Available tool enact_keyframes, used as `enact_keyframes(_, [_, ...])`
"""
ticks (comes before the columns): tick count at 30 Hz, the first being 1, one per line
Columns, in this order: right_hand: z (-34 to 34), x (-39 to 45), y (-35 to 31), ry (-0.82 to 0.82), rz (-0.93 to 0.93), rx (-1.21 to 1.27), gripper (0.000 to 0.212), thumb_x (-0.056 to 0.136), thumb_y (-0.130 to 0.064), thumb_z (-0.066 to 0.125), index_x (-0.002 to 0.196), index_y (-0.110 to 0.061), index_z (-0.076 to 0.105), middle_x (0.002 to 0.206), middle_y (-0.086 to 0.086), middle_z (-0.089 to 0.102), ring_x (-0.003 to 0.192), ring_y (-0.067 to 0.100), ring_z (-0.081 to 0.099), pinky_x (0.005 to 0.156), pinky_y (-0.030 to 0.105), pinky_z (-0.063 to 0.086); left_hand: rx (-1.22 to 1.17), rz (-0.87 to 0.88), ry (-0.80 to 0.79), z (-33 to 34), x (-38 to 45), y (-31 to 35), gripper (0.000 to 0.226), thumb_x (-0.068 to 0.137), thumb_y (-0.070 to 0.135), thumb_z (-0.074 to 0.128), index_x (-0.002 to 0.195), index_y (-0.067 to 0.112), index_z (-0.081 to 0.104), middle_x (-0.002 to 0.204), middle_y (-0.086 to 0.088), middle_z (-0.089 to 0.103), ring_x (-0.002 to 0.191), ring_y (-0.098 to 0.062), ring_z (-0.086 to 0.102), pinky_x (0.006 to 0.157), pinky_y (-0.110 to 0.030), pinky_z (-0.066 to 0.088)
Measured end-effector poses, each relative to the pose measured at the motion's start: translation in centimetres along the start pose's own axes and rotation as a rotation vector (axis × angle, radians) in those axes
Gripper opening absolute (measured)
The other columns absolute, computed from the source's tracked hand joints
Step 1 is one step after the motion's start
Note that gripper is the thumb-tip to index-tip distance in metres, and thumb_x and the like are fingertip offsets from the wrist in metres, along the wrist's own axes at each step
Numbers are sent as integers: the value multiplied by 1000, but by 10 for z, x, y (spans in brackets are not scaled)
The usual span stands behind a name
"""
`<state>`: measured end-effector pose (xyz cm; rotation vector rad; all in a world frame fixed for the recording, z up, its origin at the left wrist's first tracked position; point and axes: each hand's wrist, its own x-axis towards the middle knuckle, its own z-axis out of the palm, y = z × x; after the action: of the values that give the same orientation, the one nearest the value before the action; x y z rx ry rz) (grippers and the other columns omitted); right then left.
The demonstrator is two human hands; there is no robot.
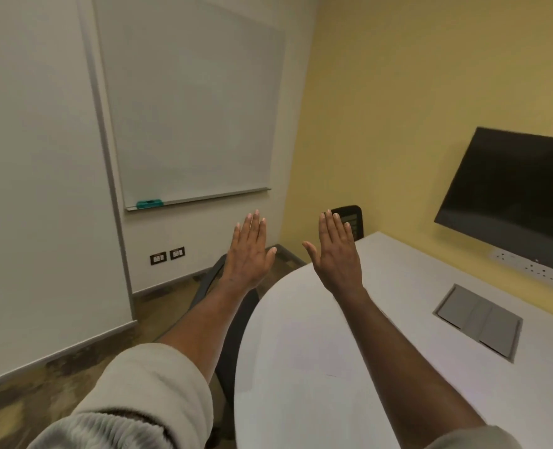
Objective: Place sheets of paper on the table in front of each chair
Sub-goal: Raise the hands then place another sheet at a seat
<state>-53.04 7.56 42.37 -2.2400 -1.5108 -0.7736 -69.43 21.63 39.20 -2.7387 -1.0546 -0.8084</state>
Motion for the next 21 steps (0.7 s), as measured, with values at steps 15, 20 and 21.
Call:
enact_keyframes(15, [42,92,-124,-37,-14,-48,81,101,-63,10,160,-9,-3,169,11,-3,156,24,-8,128,43,1,170,-94,51,-41,27,-175,83,101,60,15,158,5,-9,167,-16,-15,155,-29,-14,127,-49,1])
enact_keyframes(20, [68,137,-183,-34,3,-49,80,101,-63,11,159,-9,-4,169,11,-4,156,24,-8,128,43,1,169,-74,54,-36,53,-249,83,100,61,13,158,7,-9,167,-15,-16,155,-29,-15,127,-48,0])
enact_keyframes(21, [74,146,-195,-34,5,-48,80,101,-62,12,159,-9,-4,169,11,-4,156,24,-8,128,43,1,162,-70,55,-35,60,-265,82,100,61,13,158,7,-9,167,-16,-16,155,-29,-15,127,-49,0])
